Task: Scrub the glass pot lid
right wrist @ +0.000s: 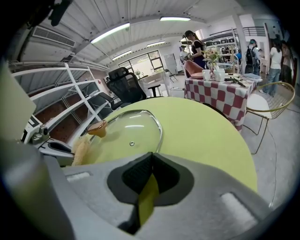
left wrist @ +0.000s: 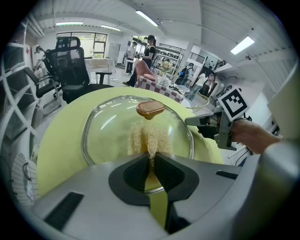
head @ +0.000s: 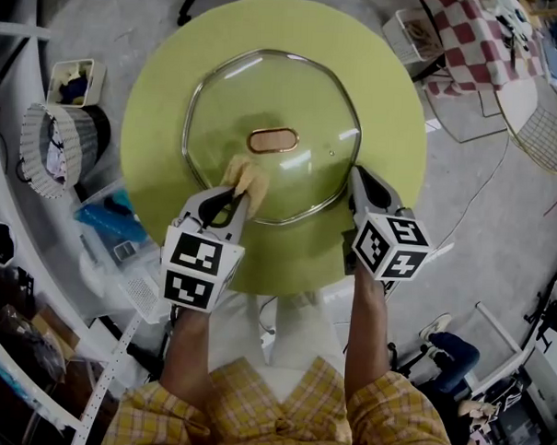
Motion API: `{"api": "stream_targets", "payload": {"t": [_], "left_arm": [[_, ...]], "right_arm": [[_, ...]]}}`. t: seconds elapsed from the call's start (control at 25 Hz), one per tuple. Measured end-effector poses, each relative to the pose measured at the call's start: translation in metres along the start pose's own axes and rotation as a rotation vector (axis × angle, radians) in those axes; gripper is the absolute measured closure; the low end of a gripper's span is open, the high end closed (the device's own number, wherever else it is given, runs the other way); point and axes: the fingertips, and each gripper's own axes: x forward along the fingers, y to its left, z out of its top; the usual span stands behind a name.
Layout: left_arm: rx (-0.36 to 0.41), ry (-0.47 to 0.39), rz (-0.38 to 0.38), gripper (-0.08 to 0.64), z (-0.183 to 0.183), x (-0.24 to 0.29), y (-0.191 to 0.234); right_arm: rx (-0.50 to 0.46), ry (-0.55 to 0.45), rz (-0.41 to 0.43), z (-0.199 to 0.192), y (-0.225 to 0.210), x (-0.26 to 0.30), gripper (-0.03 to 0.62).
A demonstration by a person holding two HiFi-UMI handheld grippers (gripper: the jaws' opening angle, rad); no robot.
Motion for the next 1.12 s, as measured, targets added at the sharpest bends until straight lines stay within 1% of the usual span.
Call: {"api": "stream_targets", "payload": {"t": [0.16,0.28,0.48,0.92,1.12], "left_arm": [[-0.008,-0.014,0.024,0.526,0.002,-0.002,0.012],[-0.001,-0.004,0.030,0.526,0.002,-0.003,0.015],[-0.006,-0.009,0.048,0.526,0.003,-0.004,0.023],[0.003,-0.006,0.073,0.526,0.009,-0.004,0.032],[0.002,-0.003,0.081,0.526,0.010,-0.005,0.036]], "right_arm": [[0.015,-0.002,0.007,0.001,0.000,0.001,0.592],[0.031,-0.008,0.011,0.001,-0.001,0.001,0.592],[0.011,-0.004,-0.002,0.000,0.000,0.001,0.592],[0.016,-0.010,0.002,0.001,0.001,0.001,0.592],[-0.007,0.002,-0.005,0.001,0.002,0.002,0.591]]}}
